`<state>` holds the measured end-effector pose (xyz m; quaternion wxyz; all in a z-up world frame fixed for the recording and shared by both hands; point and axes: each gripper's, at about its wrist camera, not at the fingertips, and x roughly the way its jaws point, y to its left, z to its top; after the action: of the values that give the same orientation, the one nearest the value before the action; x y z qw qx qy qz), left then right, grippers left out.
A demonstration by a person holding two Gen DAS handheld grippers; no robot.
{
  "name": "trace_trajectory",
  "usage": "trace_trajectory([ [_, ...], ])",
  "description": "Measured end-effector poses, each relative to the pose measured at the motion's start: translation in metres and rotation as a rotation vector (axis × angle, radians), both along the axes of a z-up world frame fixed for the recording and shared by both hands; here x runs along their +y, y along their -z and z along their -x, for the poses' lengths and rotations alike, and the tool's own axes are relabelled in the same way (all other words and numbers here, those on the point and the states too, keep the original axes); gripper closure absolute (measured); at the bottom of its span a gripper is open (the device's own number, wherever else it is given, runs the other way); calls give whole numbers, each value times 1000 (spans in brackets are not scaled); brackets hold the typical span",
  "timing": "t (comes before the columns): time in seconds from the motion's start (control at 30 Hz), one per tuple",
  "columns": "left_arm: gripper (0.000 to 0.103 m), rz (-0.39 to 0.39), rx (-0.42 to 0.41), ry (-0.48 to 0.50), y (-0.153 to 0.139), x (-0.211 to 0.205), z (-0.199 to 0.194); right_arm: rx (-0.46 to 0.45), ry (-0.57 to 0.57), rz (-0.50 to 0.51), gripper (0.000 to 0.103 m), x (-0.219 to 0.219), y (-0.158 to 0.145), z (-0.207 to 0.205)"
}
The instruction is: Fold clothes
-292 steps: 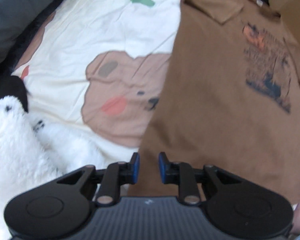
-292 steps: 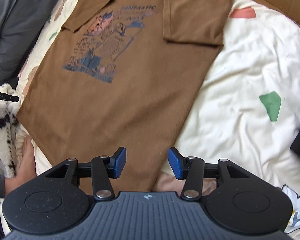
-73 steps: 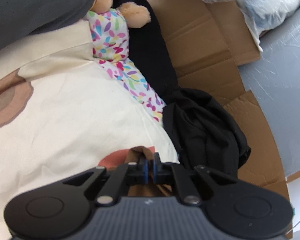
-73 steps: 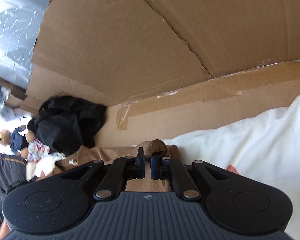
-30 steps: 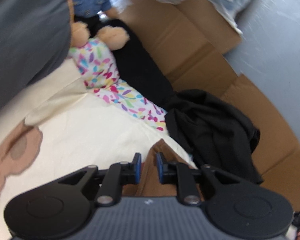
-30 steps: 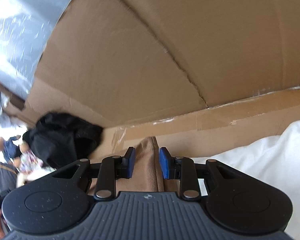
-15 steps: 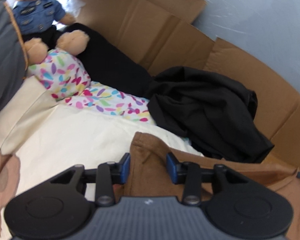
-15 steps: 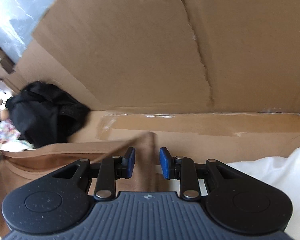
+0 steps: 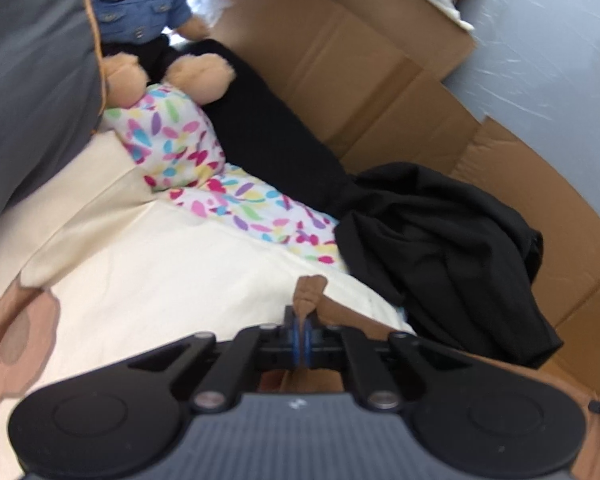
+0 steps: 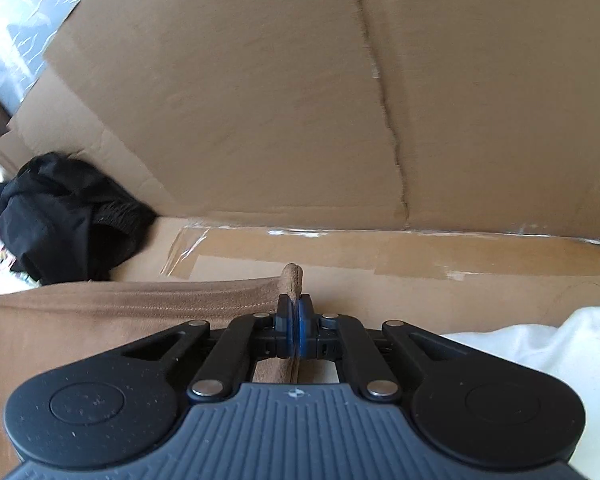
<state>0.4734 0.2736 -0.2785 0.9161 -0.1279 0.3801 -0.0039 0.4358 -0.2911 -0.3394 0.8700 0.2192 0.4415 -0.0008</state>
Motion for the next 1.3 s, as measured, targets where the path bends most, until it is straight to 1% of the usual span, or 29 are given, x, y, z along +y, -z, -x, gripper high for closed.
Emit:
trace_trajectory([
  [0.2, 100, -5, -7, -25, -2, 3, -3, -22, 23, -4, 101, -1, -5, -1],
  [0.27, 100, -1, 10, -27, 1, 4, -4, -36, 20, 0, 101, 0, -9, -1],
  [0.3, 98, -3, 26, -31, 4, 3, -6, -36, 11, -2, 101, 0, -10, -2],
  [0.33, 92, -2, 28, -32, 5, 3, -5, -34, -1, -6, 100, 2, -9, -3],
  [0.37, 90, 0, 27, -27, 5, 2, -4, -30, -5, -9, 99, 3, -9, -3],
  [0.4, 86, -1, 24, -22, 5, 1, -2, -27, -1, -10, 95, 4, -8, -2],
  [0.43, 80, -11, 21, -15, 5, -1, 0, -27, -2, -9, 93, 6, -9, 0],
  [0.47, 76, -16, 19, -12, 4, -3, 3, -29, -9, -6, 92, 7, -10, 2],
  [0.5, 70, -14, 18, -13, 3, -3, 7, -31, -16, -3, 83, 8, -11, 4],
  [0.53, 66, -12, 20, -18, 2, -2, 10, -33, -20, -1, 68, 9, -13, 6],
  [0.57, 63, -9, 22, -24, 1, -1, 14, -34, -22, 0, 63, 8, -16, 10],
  [0.6, 59, -9, 23, -26, -2, 0, 20, -37, -23, -1, 62, 8, -19, 13],
  [0.63, 56, -14, 23, -22, -4, 0, 24, -42, -24, -6, 61, 7, -23, 17],
  [0.73, 55, -38, 33, -1, -14, 0, 44, -47, -31, -11, 61, 3, -35, 30],
  [0.83, 54, -27, 40, 12, -22, 2, 65, -46, -50, -13, 61, 0, -48, 50],
  [0.93, 54, 5, 48, 12, -29, 10, 96, -34, -89, -13, 61, 2, -57, 73],
  [1.1, 53, 2, 76, 27, -30, 20, 149, -18, -126, -28, 61, 6, -67, 117],
  [1.2, 53, 4, 93, 11, -30, 26, 178, -10, -160, -15, 61, 7, -72, 139],
  [1.3, 52, 9, 111, -19, -35, 30, 206, -7, -190, -4, 61, 6, -84, 163],
])
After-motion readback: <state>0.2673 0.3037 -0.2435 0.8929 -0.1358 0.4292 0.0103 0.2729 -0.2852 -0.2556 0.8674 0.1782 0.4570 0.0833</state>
